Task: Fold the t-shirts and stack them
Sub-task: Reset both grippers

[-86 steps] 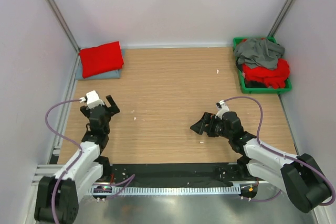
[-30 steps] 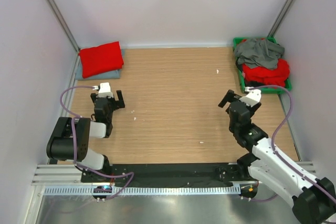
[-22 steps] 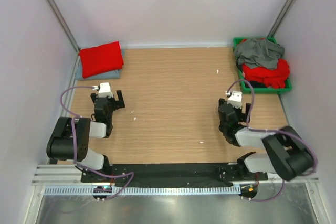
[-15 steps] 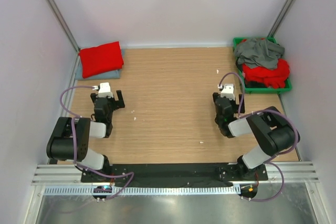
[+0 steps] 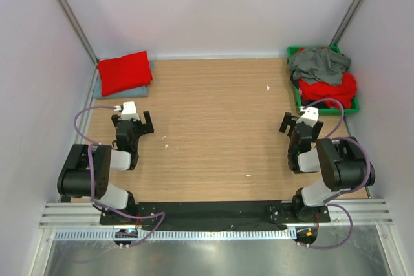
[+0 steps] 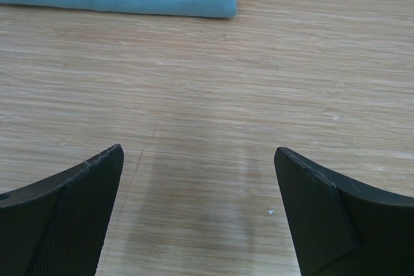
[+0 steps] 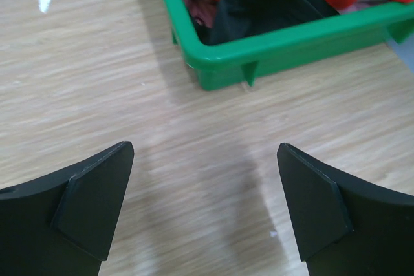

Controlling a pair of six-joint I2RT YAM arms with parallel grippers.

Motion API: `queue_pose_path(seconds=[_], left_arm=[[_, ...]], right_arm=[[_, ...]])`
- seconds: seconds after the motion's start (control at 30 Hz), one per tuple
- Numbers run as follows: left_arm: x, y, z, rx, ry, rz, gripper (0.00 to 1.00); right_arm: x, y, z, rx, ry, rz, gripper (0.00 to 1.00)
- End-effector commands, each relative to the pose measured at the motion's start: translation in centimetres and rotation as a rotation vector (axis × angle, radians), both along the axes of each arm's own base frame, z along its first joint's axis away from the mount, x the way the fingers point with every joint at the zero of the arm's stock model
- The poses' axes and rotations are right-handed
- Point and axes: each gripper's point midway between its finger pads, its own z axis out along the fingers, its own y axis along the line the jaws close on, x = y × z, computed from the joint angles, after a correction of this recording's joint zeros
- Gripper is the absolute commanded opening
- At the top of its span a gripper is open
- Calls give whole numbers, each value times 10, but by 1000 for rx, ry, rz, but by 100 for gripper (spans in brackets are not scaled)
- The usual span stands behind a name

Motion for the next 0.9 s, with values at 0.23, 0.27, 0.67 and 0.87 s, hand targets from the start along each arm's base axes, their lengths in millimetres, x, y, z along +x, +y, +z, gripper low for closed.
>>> queue_pose_path(seconds=[0.23, 0.27, 0.67, 0.87], left_arm=[[12, 2, 28, 9, -101, 2, 100], [12, 2, 27, 9, -100, 2, 100], [12, 2, 28, 9, -101, 4, 100], [12, 2, 28, 9, -101, 2, 100]], right_arm=[[27, 34, 37, 39, -150, 169, 100], [28, 35, 34, 41, -131, 176, 100], [28, 35, 35, 40, -138, 180, 100], [29, 35, 35, 39, -138, 180, 100]])
